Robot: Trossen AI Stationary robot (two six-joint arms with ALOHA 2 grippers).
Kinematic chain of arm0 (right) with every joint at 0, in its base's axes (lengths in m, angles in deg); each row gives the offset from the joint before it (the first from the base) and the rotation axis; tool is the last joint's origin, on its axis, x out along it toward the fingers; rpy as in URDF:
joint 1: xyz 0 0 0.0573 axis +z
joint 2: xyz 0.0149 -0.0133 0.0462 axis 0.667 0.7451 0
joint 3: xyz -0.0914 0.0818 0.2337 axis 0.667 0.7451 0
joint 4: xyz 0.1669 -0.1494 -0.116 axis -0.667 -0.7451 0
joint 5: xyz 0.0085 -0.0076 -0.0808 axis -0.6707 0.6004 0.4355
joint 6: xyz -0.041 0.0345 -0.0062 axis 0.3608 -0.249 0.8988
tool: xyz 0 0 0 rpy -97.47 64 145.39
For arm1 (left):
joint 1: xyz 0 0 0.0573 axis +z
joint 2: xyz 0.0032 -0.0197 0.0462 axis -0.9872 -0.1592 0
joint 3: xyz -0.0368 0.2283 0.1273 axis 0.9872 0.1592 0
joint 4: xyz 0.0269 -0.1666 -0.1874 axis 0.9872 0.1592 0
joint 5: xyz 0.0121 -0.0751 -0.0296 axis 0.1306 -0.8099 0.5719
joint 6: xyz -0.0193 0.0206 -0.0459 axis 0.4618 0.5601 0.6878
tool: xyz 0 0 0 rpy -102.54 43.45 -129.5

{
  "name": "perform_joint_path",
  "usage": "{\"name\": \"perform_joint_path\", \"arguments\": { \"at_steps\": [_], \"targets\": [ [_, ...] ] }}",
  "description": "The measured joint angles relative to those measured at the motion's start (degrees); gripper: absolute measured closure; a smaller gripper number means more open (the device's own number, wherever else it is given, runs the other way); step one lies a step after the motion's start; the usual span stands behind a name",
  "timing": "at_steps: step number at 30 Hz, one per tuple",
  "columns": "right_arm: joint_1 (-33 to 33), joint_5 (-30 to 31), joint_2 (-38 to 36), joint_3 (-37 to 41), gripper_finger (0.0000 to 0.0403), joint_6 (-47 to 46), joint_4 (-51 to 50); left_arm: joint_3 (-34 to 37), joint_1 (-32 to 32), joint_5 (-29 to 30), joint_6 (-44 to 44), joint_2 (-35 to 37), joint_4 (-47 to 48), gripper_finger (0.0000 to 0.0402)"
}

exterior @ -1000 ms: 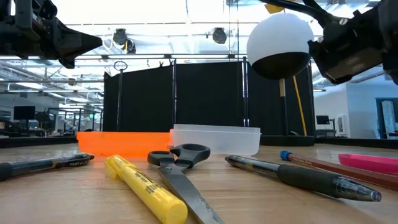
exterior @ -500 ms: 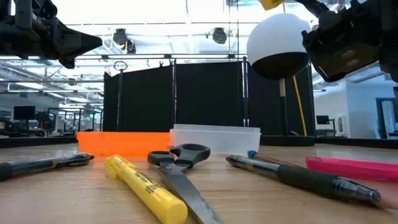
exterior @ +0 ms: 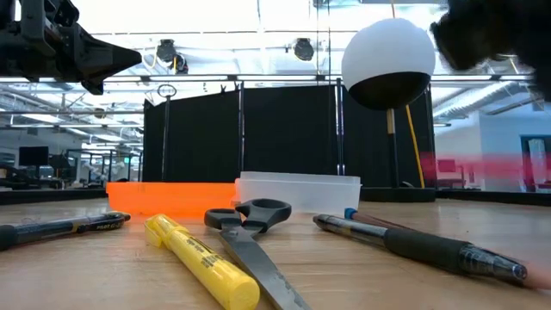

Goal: Pick & place school supplies into a supply box
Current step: Put the pink pen into the supply box

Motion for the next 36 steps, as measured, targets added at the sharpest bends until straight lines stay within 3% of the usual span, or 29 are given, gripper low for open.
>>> {"name": "perform_joint_path", "arguments": {
  "at_steps": [4, 8, 14, 24, 36],
  "targets": [
    [0.3, 3.85, -4.41, 0.37, 0.0382, -1.43, -2.69, 0.0, 0.0, -0.04, 0.0, 0.0, -0.01, 0.0376],
    [-0.88, 13.96, -9.77, 0.0, 0.0382, -0.71, -1.21, 0.0, 0.0, -0.07, 0.01, 0.0, -0.09, 0.0376],
    [-9.24, 24.38, -15.64, 0.0, 0.0371, 4.91, 3.35, 0.0, 0.0, -0.07, 0.08, 0.0, -1.7, 0.0376],
    [-27.44, 14.65, -12.36, -0.02, 0.0383, 25.62, 21.87, 0.0, 0.0, -0.04, -1.26, 0.0, -2.38, 0.0376],
    [-36.82, 2.67, 3.54, 0.0, 0.0379, 26.63, 31.5, 0.0, 0.0, -0.02, -1.97, 0.0, -2.67, 0.0376]
  ]
}}
